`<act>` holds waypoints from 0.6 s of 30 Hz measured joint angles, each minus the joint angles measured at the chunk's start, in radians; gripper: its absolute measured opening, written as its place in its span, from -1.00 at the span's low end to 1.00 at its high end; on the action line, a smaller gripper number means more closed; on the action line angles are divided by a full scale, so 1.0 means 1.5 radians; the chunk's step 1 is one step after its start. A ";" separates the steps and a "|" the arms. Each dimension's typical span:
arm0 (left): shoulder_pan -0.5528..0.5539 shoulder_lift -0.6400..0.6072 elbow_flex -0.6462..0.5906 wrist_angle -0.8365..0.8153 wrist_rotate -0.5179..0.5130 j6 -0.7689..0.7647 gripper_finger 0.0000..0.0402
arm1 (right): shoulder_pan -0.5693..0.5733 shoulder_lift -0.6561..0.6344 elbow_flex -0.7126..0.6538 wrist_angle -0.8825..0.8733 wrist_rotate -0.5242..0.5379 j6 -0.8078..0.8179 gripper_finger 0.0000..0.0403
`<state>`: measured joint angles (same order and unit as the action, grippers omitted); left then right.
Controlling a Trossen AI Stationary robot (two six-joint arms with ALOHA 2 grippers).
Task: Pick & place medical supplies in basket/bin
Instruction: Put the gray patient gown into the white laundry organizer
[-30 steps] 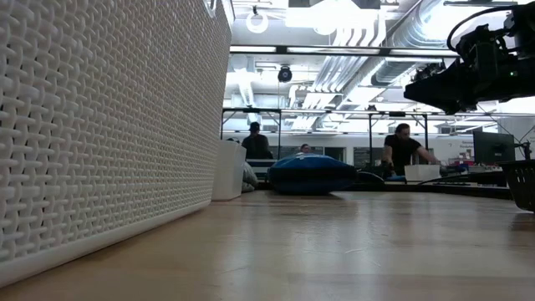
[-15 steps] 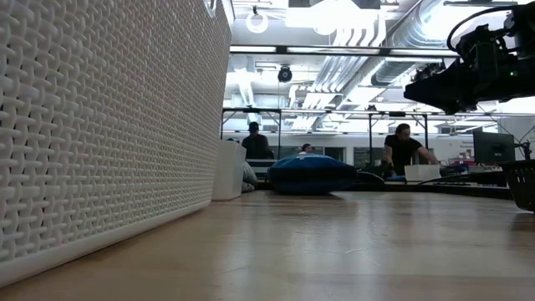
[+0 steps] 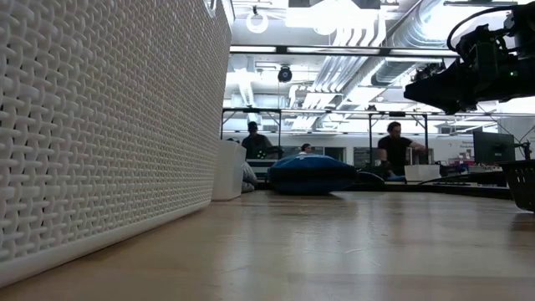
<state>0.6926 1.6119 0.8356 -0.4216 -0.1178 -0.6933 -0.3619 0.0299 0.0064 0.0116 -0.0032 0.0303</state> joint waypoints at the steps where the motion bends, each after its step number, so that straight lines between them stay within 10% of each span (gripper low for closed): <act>1: 0.000 0.000 0.000 0.000 -0.001 0.000 0.97 | 0.000 0.000 0.000 0.000 0.000 0.000 -0.31; 18: -0.023 0.001 -0.001 0.000 -0.047 -0.002 0.97 | 0.000 0.000 0.000 0.000 0.000 0.000 -0.31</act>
<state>0.6584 1.6135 0.8337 -0.4217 -0.1878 -0.6964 -0.3622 0.0296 0.0067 0.0116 -0.0032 0.0303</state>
